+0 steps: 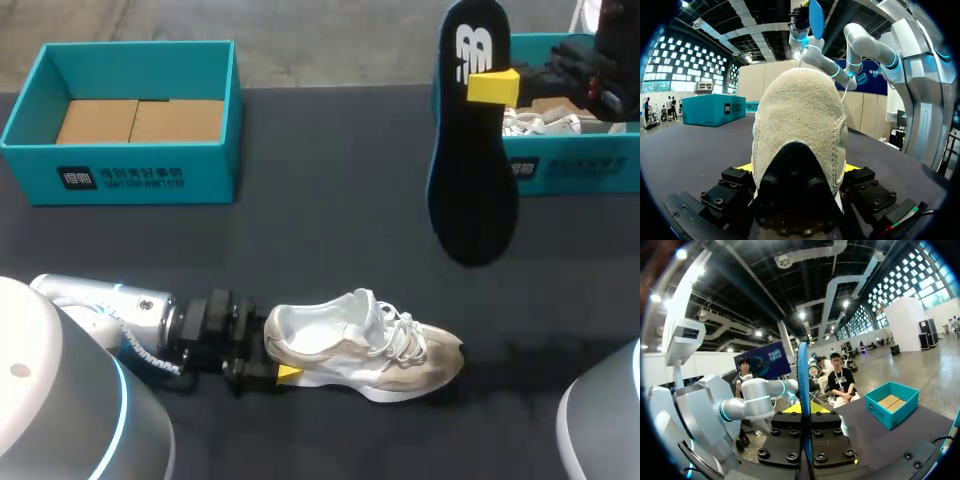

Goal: Take the shoe out of the shoebox, open the shoe tongue, remove and reinsert the insole, then place the shoe into the shoebox

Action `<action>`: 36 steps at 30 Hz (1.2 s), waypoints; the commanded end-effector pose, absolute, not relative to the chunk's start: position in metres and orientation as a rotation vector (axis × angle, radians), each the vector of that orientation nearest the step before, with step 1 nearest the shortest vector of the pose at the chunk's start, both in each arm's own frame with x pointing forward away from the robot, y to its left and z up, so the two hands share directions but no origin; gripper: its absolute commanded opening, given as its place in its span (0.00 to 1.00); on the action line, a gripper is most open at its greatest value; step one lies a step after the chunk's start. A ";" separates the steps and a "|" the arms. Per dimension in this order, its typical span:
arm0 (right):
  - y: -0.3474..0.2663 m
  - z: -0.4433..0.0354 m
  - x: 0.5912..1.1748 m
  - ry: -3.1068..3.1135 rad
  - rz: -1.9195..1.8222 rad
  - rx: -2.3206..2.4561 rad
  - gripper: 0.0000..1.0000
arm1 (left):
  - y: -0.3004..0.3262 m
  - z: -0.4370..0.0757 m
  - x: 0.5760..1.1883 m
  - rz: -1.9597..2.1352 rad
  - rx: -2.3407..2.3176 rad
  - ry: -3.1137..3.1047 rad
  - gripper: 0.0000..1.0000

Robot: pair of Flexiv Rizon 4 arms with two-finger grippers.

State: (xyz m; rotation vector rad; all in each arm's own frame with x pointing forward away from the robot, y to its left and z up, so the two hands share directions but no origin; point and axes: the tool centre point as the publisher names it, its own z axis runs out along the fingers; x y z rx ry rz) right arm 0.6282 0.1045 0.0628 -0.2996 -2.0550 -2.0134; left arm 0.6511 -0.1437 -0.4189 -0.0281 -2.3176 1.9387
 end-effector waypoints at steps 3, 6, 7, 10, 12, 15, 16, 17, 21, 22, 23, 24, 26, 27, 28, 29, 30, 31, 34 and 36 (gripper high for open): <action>0.107 0.057 0.622 -2.042 -2.022 -0.320 0.00 | -0.143 -0.421 0.651 1.935 -0.029 -2.318 0.00; 0.107 0.055 0.618 -2.037 -2.015 -0.338 0.00 | -0.143 -0.421 0.651 1.935 -0.029 -2.318 0.00; 0.107 0.055 0.617 -2.037 -2.010 -0.349 0.00 | -0.143 -0.421 0.651 1.935 -0.029 -2.318 0.00; 0.105 0.052 0.616 -2.021 -2.014 -0.367 0.00 | -0.143 -0.421 0.651 1.935 -0.029 -2.318 0.00; 0.104 0.051 0.616 -2.011 -2.018 -0.373 0.00 | -0.143 -0.421 0.651 1.935 -0.029 -2.318 0.00; 0.104 0.051 0.616 -2.009 -2.011 -0.377 0.00 | -0.143 -0.421 0.651 1.935 -0.029 -2.318 0.00; 0.104 0.051 0.616 -2.009 -2.011 -0.377 0.00 | -0.143 -0.421 0.651 1.935 -0.029 -2.318 0.00; 0.104 0.051 0.616 -2.009 -2.011 -0.377 0.00 | -0.143 -0.421 0.651 1.935 -0.029 -2.318 0.00; 0.104 0.051 0.616 -2.009 -2.011 -0.377 0.00 | -0.143 -0.421 0.651 1.935 -0.029 -2.318 0.00; 0.104 0.051 0.616 -2.009 -2.011 -0.377 0.00 | -0.143 -0.421 0.651 1.935 -0.029 -2.318 0.00; 0.104 0.051 0.616 -2.009 -2.011 -0.377 0.00 | -0.143 -0.421 0.651 1.935 -0.029 -2.318 0.00; 0.104 0.051 0.616 -2.009 -2.011 -0.377 0.00 | -0.143 -0.421 0.651 1.935 -0.029 -2.318 0.00; 0.104 0.051 0.616 -2.009 -2.011 -0.377 0.00 | -0.143 -0.421 0.651 1.935 -0.029 -2.318 0.00; 0.104 0.051 0.616 -2.009 -2.011 -0.377 0.00 | -0.142 -0.421 0.651 1.952 -0.032 -2.315 0.00; 0.104 0.051 0.616 -2.009 -2.011 -0.377 0.00 | -0.142 -0.420 0.651 1.961 -0.027 -2.314 0.00; 0.104 0.051 0.616 -2.009 -2.011 -0.377 0.00 | -0.142 -0.420 0.651 1.963 -0.025 -2.317 0.00; 0.104 0.051 0.616 -2.009 -2.011 -0.377 0.00 | -0.142 -0.421 0.651 1.968 -0.023 -2.313 0.00; 0.104 0.051 0.616 -2.009 -2.011 -0.377 0.00 | -0.141 -0.421 0.649 1.978 -0.013 -2.309 0.00; 0.104 0.051 0.616 -2.009 -2.011 -0.377 0.00 | -0.141 -0.420 0.648 1.986 -0.001 -2.293 0.63; 0.104 0.051 0.616 -2.009 -2.011 -0.377 0.00 | -0.141 -0.419 0.648 1.992 0.004 -2.287 0.96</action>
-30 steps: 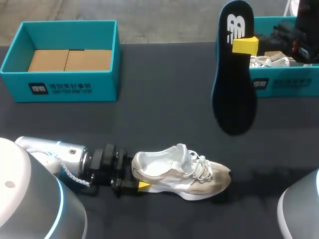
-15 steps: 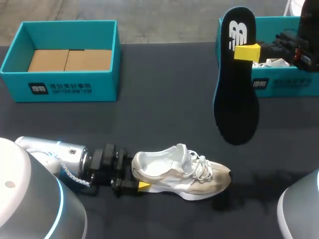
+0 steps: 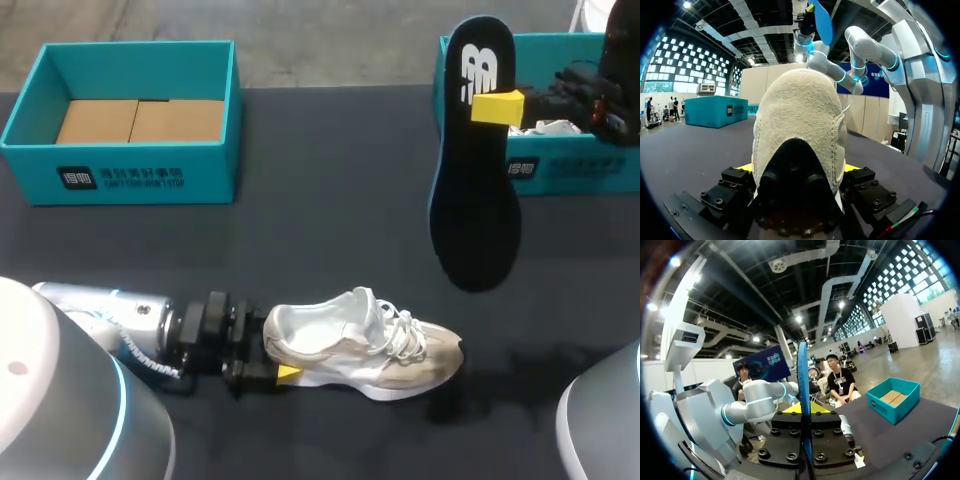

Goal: Take the shoe out of the shoebox, open the shoe tongue, remove and reinsert the insole, then place the shoe into the shoebox

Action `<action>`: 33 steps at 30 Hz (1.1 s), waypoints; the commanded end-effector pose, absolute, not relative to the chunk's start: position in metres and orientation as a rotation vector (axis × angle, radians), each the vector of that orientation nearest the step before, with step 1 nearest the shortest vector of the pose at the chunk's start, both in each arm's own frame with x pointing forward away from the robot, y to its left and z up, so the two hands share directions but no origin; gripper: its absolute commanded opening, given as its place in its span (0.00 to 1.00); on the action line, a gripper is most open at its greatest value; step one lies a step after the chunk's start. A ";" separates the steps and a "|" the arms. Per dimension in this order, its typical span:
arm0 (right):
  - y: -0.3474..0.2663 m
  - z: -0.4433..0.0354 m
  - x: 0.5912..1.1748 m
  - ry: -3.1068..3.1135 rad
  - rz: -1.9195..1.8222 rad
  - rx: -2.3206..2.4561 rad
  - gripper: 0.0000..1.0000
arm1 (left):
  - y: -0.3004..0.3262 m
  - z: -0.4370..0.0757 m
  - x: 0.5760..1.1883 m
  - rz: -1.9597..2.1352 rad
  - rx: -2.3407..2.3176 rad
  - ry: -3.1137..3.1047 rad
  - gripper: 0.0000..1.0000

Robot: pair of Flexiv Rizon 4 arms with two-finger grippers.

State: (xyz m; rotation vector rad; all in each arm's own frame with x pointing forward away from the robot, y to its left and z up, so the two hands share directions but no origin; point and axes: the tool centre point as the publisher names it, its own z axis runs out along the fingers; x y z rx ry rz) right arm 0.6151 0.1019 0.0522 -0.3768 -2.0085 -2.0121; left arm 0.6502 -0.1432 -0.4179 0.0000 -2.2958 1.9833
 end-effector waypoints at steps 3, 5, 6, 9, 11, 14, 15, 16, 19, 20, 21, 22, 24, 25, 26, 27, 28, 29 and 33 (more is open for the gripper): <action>0.104 0.051 0.616 -2.009 -2.011 -0.377 0.00 | -0.140 -0.418 0.649 1.992 0.000 -2.280 1.00; 0.104 0.051 0.616 -2.009 -2.011 -0.377 0.00 | -0.140 -0.418 0.649 1.988 0.001 -2.277 1.00; 0.104 0.051 0.616 -2.009 -2.011 -0.377 0.00 | -0.140 -0.418 0.649 1.982 -0.008 -2.282 1.00; 0.104 0.051 0.616 -2.009 -2.011 -0.377 0.00 | -0.140 -0.416 0.651 1.963 -0.027 -2.310 1.00; 0.104 0.051 0.616 -2.009 -2.011 -0.377 0.00 | -0.141 -0.413 0.653 1.950 -0.018 -2.303 1.00; 0.104 0.051 0.616 -2.009 -2.011 -0.377 0.00 | -0.142 -0.409 0.654 1.912 -0.072 -2.307 1.00; 0.104 0.051 0.616 -2.009 -2.011 -0.377 0.00 | -0.142 -0.409 0.654 1.897 -0.086 -2.324 1.00; 0.104 0.051 0.616 -2.009 -2.011 -0.377 0.00 | -0.142 -0.408 0.654 1.887 -0.082 -2.319 1.00; 0.104 0.051 0.616 -2.009 -2.011 -0.377 0.00 | -0.142 -0.407 0.654 1.848 -0.104 -2.338 1.00; 0.104 0.051 0.616 -2.009 -2.011 -0.377 0.00 | -0.141 -0.407 0.655 1.828 -0.104 -2.349 1.00; 0.104 0.051 0.616 -2.009 -2.011 -0.377 0.00 | -0.140 -0.407 0.655 1.798 -0.114 -2.359 1.00; 0.104 0.051 0.616 -2.009 -2.011 -0.377 0.00 | -0.138 -0.407 0.655 1.770 -0.091 -2.360 1.00; 0.104 0.051 0.616 -2.009 -2.011 -0.377 0.00 | -0.138 -0.407 0.655 1.770 -0.091 -2.360 1.00; 0.104 0.051 0.616 -2.009 -2.011 -0.377 0.00 | -0.138 -0.407 0.655 1.770 -0.091 -2.360 1.00; 0.104 0.051 0.616 -2.009 -2.011 -0.377 0.00 | -0.138 -0.407 0.655 1.770 -0.091 -2.360 1.00; 0.104 0.051 0.616 -2.009 -2.011 -0.377 0.00 | -0.138 -0.407 0.655 1.770 -0.091 -2.360 1.00; 0.104 0.051 0.616 -2.009 -2.011 -0.377 0.00 | -0.138 -0.407 0.655 1.770 -0.091 -2.360 1.00; 0.104 0.051 0.616 -2.009 -2.011 -0.377 0.00 | -0.138 -0.407 0.655 1.770 -0.091 -2.360 1.00; 0.104 0.051 0.616 -2.009 -2.011 -0.377 0.00 | -0.138 -0.407 0.655 1.770 -0.091 -2.360 1.00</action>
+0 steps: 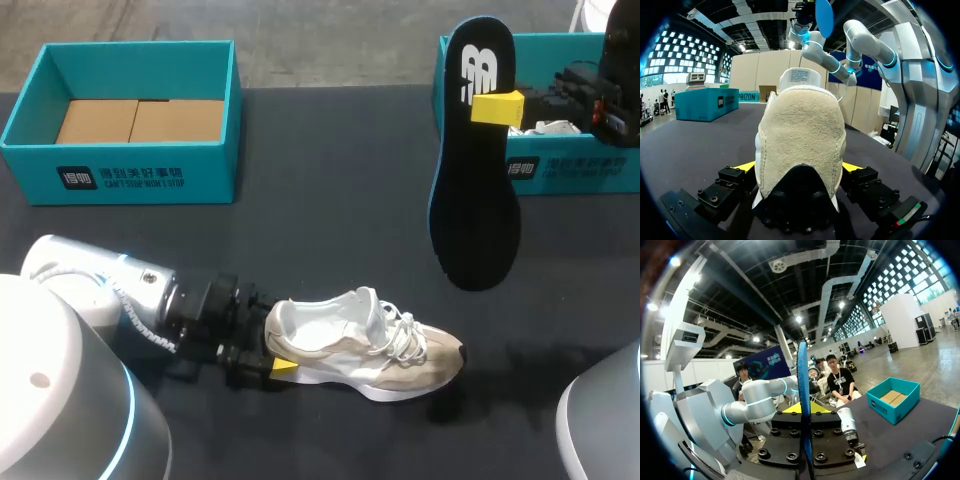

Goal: Take the shoe out of the shoebox, open the shoe tongue, remove and reinsert the insole, then place the shoe into the shoebox

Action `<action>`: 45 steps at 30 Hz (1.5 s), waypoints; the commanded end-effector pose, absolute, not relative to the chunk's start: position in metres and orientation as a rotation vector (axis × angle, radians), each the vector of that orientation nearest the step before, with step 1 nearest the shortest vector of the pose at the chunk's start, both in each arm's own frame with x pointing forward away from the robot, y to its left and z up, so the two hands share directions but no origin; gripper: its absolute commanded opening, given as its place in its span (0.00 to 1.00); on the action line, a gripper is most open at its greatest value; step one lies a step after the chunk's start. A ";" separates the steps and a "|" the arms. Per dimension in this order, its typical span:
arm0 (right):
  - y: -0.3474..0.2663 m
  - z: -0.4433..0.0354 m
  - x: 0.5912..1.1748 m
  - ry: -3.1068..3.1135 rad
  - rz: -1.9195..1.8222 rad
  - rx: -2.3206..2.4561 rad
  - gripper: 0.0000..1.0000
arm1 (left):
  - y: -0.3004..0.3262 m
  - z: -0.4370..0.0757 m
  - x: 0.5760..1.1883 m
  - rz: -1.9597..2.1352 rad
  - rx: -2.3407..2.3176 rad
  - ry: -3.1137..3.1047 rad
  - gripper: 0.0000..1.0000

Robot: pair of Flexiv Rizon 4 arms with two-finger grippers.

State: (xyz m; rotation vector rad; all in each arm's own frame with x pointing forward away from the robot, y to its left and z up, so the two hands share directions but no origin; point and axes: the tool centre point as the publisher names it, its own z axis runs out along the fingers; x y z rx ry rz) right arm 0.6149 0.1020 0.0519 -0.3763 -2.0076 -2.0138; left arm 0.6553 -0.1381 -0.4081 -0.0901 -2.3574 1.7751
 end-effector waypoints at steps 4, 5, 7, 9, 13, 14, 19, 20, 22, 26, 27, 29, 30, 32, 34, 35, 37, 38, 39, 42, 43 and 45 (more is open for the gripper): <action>0.104 0.051 0.616 -2.009 -2.011 -0.377 0.00 | -0.138 -0.407 0.655 1.770 -0.091 -2.360 1.00; 0.104 0.051 0.616 -2.009 -2.011 -0.377 0.00 | -0.138 -0.407 0.655 1.770 -0.091 -2.360 1.00; 0.104 0.051 0.616 -2.009 -2.011 -0.377 0.00 | -0.138 -0.407 0.655 1.770 -0.091 -2.360 1.00; 0.104 0.051 0.616 -2.009 -2.011 -0.377 0.00 | -0.138 -0.407 0.655 1.770 -0.091 -2.360 1.00; 0.104 0.051 0.616 -2.009 -2.011 -0.377 0.00 | -0.139 -0.404 0.654 1.784 -0.095 -2.351 1.00; 0.104 0.051 0.616 -2.009 -2.011 -0.377 0.00 | -0.140 -0.402 0.654 1.790 -0.083 -2.356 1.00; 0.104 0.051 0.616 -2.009 -2.011 -0.377 0.00 | -0.136 -0.396 0.652 1.756 -0.129 -2.368 1.00; 0.104 0.051 0.616 -2.009 -2.011 -0.377 0.00 | -0.135 -0.395 0.651 1.742 -0.141 -2.373 1.00; 0.104 0.051 0.616 -2.009 -2.011 -0.377 0.00 | -0.132 -0.396 0.651 1.708 -0.159 -2.398 1.00; 0.104 0.051 0.616 -2.009 -2.011 -0.377 0.00 | -0.127 -0.398 0.650 1.631 -0.207 -2.465 1.00; 0.104 0.051 0.616 -2.009 -2.011 -0.377 0.00 | -0.126 -0.397 0.650 1.619 -0.205 -2.475 1.00; 0.104 0.051 0.616 -2.009 -2.011 -0.377 0.00 | -0.123 -0.396 0.650 1.575 -0.226 -2.511 1.00; 0.104 0.051 0.616 -2.009 -2.011 -0.377 0.00 | -0.122 -0.395 0.650 1.547 -0.230 -2.527 1.00; 0.104 0.051 0.616 -2.009 -2.011 -0.377 0.00 | -0.119 -0.395 0.650 1.488 -0.253 -2.571 1.00; 0.104 0.051 0.616 -2.009 -2.011 -0.377 0.00 | -0.116 -0.396 0.651 1.412 -0.260 -2.619 1.00; 0.104 0.051 0.616 -2.009 -2.011 -0.377 0.00 | -0.113 -0.395 0.652 1.369 -0.278 -2.641 1.00; 0.104 0.051 0.616 -2.009 -2.011 -0.377 0.00 | -0.113 -0.395 0.652 1.369 -0.278 -2.641 1.00; 0.104 0.051 0.616 -2.009 -2.011 -0.377 0.00 | -0.113 -0.395 0.652 1.369 -0.278 -2.641 1.00; 0.104 0.051 0.616 -2.009 -2.011 -0.377 0.00 | -0.113 -0.395 0.652 1.369 -0.278 -2.641 1.00; 0.104 0.051 0.616 -2.009 -2.011 -0.377 0.00 | -0.113 -0.395 0.652 1.369 -0.278 -2.641 1.00; 0.104 0.051 0.616 -2.009 -2.011 -0.377 0.00 | -0.113 -0.395 0.652 1.369 -0.278 -2.641 1.00; 0.104 0.051 0.616 -2.009 -2.011 -0.377 0.00 | -0.113 -0.395 0.652 1.369 -0.278 -2.641 1.00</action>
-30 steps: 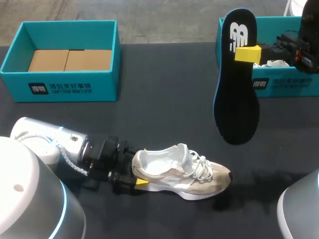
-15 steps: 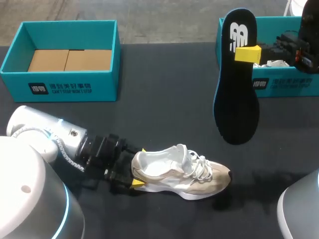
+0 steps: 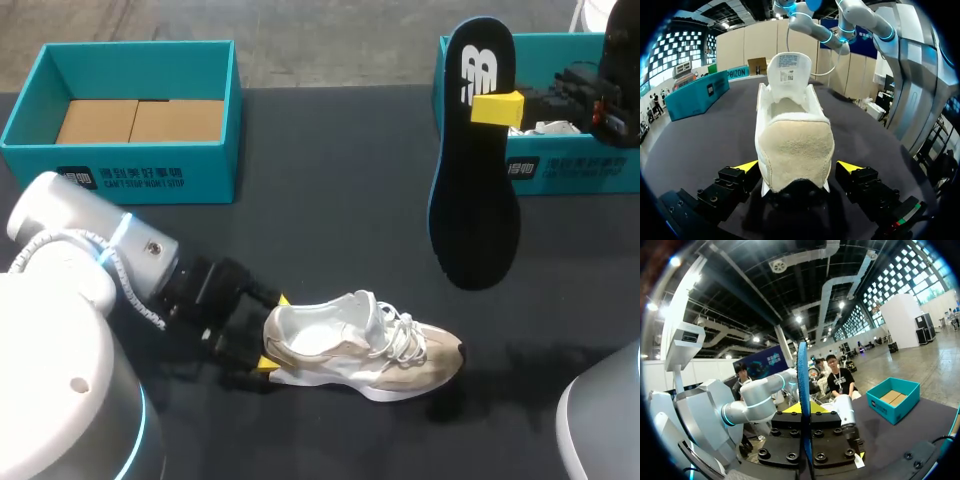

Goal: Take the shoe out of the shoebox, open the shoe tongue, remove and reinsert the insole, then place the shoe into the shoebox

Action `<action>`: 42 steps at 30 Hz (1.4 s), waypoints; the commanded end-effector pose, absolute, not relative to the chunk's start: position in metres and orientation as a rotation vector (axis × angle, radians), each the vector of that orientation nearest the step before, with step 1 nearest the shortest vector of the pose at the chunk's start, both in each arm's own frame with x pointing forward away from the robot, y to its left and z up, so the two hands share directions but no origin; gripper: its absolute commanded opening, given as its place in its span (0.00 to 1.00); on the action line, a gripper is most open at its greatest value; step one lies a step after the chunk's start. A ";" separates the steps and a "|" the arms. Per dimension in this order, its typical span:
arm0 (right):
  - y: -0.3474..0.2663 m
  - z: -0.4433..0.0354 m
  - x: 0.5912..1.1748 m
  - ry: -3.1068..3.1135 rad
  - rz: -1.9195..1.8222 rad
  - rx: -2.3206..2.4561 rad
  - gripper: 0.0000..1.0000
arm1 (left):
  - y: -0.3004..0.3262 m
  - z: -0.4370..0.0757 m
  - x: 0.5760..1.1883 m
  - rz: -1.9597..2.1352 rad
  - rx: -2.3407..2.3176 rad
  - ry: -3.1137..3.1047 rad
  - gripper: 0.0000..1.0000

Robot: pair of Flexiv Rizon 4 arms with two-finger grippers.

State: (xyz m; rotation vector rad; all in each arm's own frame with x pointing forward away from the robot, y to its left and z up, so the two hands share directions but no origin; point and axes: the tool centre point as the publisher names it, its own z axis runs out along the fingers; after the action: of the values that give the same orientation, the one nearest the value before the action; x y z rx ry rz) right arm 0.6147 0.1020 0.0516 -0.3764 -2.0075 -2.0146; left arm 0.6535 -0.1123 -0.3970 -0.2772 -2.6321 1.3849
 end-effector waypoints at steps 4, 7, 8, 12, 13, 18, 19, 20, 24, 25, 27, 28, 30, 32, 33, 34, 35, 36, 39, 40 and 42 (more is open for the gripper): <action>0.104 0.051 0.616 -2.009 -2.011 -0.377 0.00 | -0.113 -0.395 0.652 1.369 -0.278 -2.641 1.00; 0.104 0.051 0.616 -2.009 -2.011 -0.377 0.00 | -0.113 -0.395 0.652 1.369 -0.278 -2.641 1.00; 0.104 0.051 0.616 -2.009 -2.011 -0.377 0.00 | -0.113 -0.395 0.652 1.369 -0.278 -2.641 1.00; 0.104 0.051 0.616 -2.009 -2.011 -0.377 0.00 | -0.113 -0.395 0.652 1.369 -0.278 -2.641 1.00; 0.104 0.051 0.616 -2.009 -2.011 -0.377 0.00 | -0.113 -0.394 0.652 1.343 -0.304 -2.643 1.00; 0.104 0.051 0.616 -2.009 -2.011 -0.377 0.00 | -0.113 -0.388 0.651 1.195 -0.399 -2.723 1.00; 0.104 0.051 0.616 -2.009 -2.011 -0.377 0.00 | -0.112 -0.388 0.650 1.155 -0.405 -2.733 1.00; 0.104 0.051 0.616 -2.009 -2.011 -0.377 0.00 | -0.112 -0.389 0.651 1.114 -0.395 -2.744 1.00; 0.104 0.051 0.616 -2.009 -2.011 -0.377 0.00 | -0.110 -0.391 0.654 1.000 -0.372 -2.810 1.00; 0.104 0.051 0.616 -2.009 -2.011 -0.377 0.00 | -0.110 -0.392 0.654 0.987 -0.362 -2.804 1.00; 0.104 0.051 0.616 -2.009 -2.011 -0.377 0.00 | -0.109 -0.393 0.657 0.919 -0.344 -2.832 1.00; 0.104 0.051 0.616 -2.009 -2.011 -0.377 0.00 | -0.107 -0.394 0.657 0.892 -0.335 -2.839 1.00; 0.104 0.051 0.616 -2.009 -2.011 -0.377 0.00 | -0.105 -0.395 0.658 0.838 -0.317 -2.858 1.00; 0.104 0.051 0.616 -2.009 -2.011 -0.377 0.00 | -0.102 -0.396 0.659 0.774 -0.290 -2.874 1.00; 0.104 0.051 0.616 -2.009 -2.011 -0.377 0.00 | -0.101 -0.398 0.659 0.750 -0.297 -2.889 1.00; 0.104 0.051 0.616 -2.009 -2.011 -0.377 0.00 | -0.099 -0.399 0.660 0.722 -0.290 -2.892 1.00; 0.104 0.051 0.616 -2.009 -2.011 -0.377 0.00 | -0.098 -0.399 0.660 0.689 -0.280 -2.900 1.00; 0.104 0.051 0.616 -2.009 -2.011 -0.377 0.00 | -0.097 -0.399 0.661 0.670 -0.272 -2.904 1.00; 0.104 0.051 0.616 -2.009 -2.011 -0.377 0.00 | -0.095 -0.398 0.663 0.606 -0.259 -2.918 1.00; 0.104 0.051 0.616 -2.009 -2.011 -0.377 0.00 | -0.094 -0.396 0.663 0.597 -0.261 -2.921 1.00; 0.104 0.051 0.616 -2.009 -2.011 -0.377 0.00 | -0.094 -0.391 0.663 0.574 -0.263 -2.925 1.00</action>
State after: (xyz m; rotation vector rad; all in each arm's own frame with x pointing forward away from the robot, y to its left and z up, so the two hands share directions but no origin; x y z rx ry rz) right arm 0.6147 0.1020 0.0516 -0.3764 -2.0075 -2.0146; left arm 0.6628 -0.0930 -0.3998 -0.2473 -2.8853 0.7408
